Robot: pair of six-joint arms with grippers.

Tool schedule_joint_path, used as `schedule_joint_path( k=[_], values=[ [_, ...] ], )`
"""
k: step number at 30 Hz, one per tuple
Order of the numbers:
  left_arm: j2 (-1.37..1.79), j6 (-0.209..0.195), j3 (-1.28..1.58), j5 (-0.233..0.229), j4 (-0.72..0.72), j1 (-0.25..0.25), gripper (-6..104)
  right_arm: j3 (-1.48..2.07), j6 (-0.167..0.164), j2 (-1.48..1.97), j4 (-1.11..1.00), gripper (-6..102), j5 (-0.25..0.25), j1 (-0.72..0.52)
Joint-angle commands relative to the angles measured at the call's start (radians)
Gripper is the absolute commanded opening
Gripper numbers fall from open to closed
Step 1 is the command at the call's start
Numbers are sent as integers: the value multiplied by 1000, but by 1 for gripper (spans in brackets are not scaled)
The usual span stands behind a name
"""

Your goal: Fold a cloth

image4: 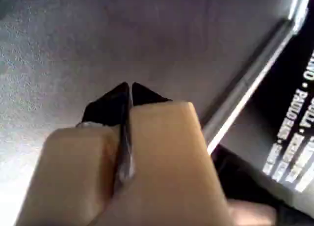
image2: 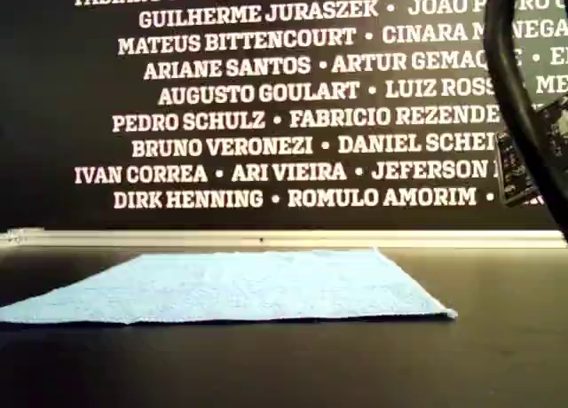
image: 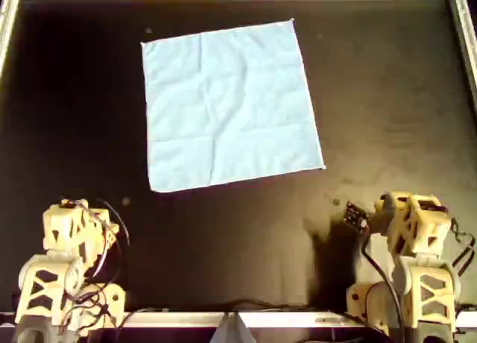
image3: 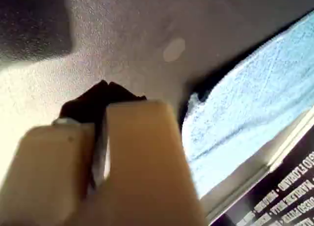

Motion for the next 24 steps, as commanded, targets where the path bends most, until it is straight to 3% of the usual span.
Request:
schedule_joint_path(
  k=[1,15,19,24],
  values=[
    [9,5,-12,-5,-2,28,-2,15,-94,9,9,0,-12,0],
    [11,-3,-12,-5,-2,28,-2,15,-95,12,9,1,-11,0],
    [14,-12,-14,15,-3,14,-2,14,-95,28,-11,1,-11,0],
    [15,-12,-23,15,-9,14,-2,12,-95,28,-17,1,-40,3]
  ],
)
